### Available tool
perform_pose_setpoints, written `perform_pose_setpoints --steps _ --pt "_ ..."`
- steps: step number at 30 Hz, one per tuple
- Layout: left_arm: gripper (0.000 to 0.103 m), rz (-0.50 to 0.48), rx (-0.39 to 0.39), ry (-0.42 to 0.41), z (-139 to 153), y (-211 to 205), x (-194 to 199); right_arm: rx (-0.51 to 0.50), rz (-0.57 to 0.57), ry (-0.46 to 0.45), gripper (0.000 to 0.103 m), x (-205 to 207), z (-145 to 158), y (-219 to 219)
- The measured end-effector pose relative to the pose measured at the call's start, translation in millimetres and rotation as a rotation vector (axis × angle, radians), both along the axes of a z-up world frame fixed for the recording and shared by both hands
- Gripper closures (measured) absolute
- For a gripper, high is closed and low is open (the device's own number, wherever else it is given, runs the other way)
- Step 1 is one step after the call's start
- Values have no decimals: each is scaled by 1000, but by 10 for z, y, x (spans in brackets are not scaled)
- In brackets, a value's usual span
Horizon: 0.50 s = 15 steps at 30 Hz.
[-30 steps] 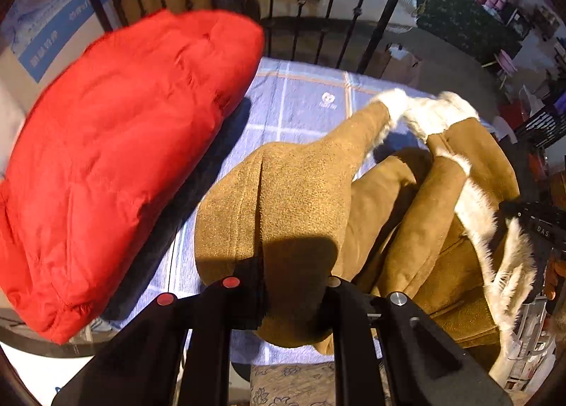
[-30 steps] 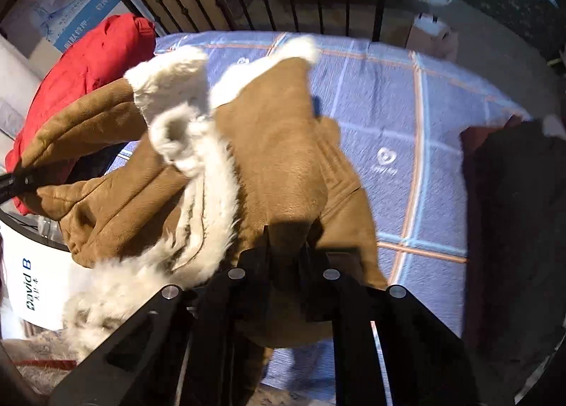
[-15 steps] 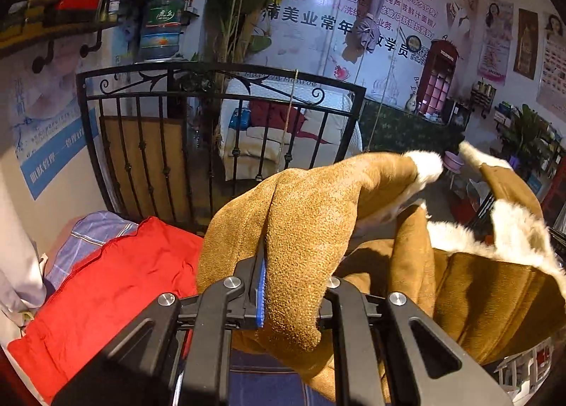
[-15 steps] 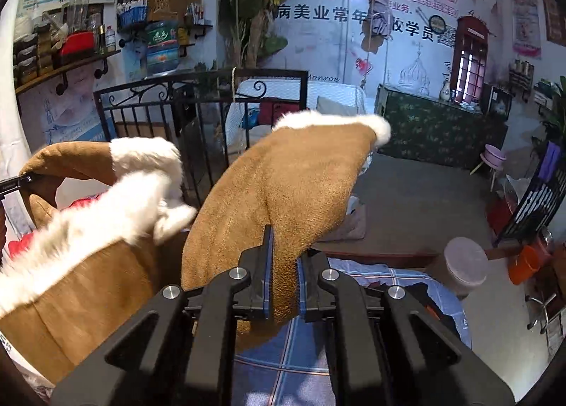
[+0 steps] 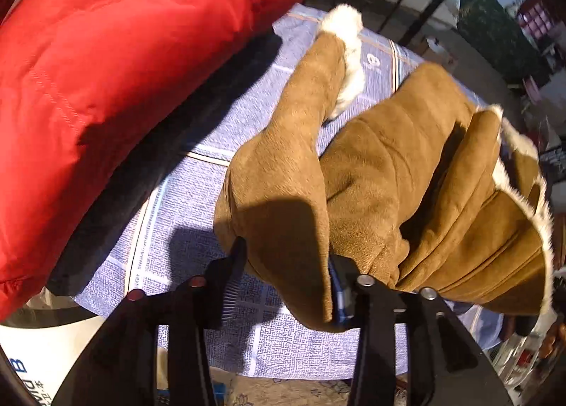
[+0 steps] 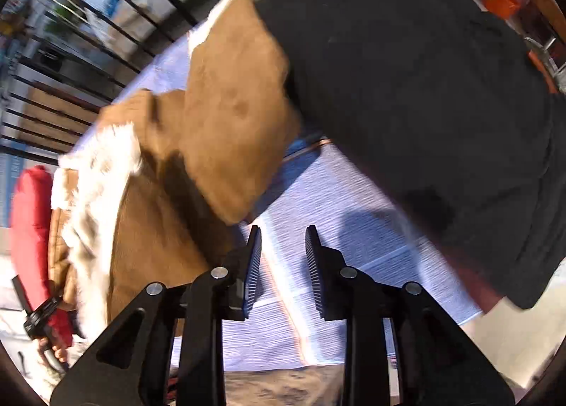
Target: Fold large clothes
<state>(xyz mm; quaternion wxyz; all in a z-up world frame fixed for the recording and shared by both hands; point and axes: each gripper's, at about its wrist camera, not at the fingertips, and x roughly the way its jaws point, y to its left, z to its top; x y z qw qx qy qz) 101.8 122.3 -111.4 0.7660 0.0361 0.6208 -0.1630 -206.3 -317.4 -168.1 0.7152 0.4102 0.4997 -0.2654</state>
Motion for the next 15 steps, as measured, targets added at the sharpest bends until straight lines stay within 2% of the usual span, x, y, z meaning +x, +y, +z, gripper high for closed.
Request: perform_pose_setpoints --steps 1,2,4,5,7,9,12,15 --pt "43 0 -36 -34 140 33 13 -20 16 -27 43 28 81 63" --pt "31 -14 -63 -79 319 16 12 -49 40 -51 19 102 179 130" --pt "18 -72 -113 -157 623 -129 -9 -83 116 -121 17 281 331 234" --pt "16 -112 -139 -180 745 -259 -46 -75 146 -161 17 377 394 255" --pt "15 -197 -164 -189 783 -542 -75 -47 184 -223 15 551 433 267" --pt "15 -284 -142 -183 674 -932 -137 -35 215 -191 13 771 356 271" --pt "15 -414 -99 -126 382 -1452 -296 2 281 -91 13 1172 157 398" --pt "15 -521 -4 -128 35 -1897 -460 -4 315 -35 14 1501 23 471"
